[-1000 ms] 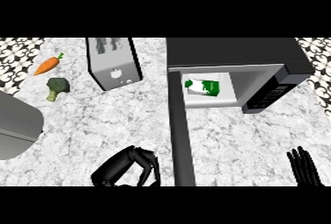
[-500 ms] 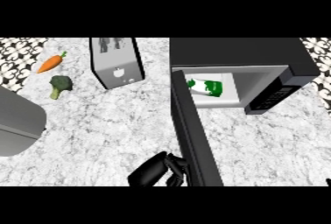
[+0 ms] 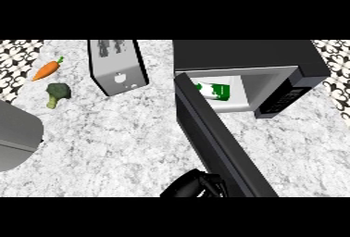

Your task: Pick up the milk, place it into the microwave and close the microwave

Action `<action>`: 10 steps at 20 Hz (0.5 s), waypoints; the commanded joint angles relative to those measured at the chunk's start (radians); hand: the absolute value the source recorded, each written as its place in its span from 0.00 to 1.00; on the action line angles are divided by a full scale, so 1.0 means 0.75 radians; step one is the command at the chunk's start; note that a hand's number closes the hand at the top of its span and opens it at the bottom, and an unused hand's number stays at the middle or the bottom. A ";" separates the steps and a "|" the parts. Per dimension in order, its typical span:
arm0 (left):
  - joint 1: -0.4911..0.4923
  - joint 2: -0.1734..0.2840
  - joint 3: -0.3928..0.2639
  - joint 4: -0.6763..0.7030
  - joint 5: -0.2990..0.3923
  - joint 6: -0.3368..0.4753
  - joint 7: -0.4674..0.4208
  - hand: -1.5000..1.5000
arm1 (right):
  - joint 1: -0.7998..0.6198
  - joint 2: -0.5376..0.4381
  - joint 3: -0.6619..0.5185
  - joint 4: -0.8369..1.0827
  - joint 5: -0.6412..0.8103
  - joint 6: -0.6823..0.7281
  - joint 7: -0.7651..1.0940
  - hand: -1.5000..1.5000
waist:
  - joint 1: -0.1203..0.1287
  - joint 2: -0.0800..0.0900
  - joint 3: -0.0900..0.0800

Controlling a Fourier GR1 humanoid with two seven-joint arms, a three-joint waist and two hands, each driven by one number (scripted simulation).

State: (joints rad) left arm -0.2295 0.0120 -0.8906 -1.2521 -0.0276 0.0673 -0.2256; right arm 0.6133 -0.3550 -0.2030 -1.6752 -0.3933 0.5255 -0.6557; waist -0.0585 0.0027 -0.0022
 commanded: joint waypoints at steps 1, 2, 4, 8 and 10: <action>-0.056 -0.015 -0.244 0.036 0.095 0.178 0.036 1.00 | 0.042 -0.055 0.023 -0.116 -0.090 0.168 -0.022 0.00 | -0.033 0.003 -0.002; -0.121 -0.015 -0.250 0.037 0.146 0.186 0.073 1.00 | -0.021 -0.073 0.013 -0.095 -0.110 0.151 0.002 0.00 | -0.041 0.009 -0.001; -0.180 -0.015 -0.269 0.058 0.186 0.277 0.070 1.00 | -0.024 -0.072 0.064 -0.150 -0.083 0.145 0.028 0.00 | -0.045 0.009 -0.001; -0.294 -0.014 -0.291 0.025 0.246 0.424 0.105 1.00 | -0.039 -0.110 0.071 -0.293 -0.146 0.108 0.123 0.00 | -0.078 0.013 -0.004; -0.323 -0.014 -0.295 0.046 0.293 0.467 0.104 1.00 | -0.035 -0.111 0.104 -0.338 -0.154 0.106 0.154 0.00 | -0.105 0.018 -0.004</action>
State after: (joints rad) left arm -0.4042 0.0330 -1.0552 -1.2097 0.1379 0.3631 -0.1567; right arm 0.5997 -0.4262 -0.1535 -1.8729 -0.4939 0.5613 -0.5400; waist -0.1099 0.0126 -0.0035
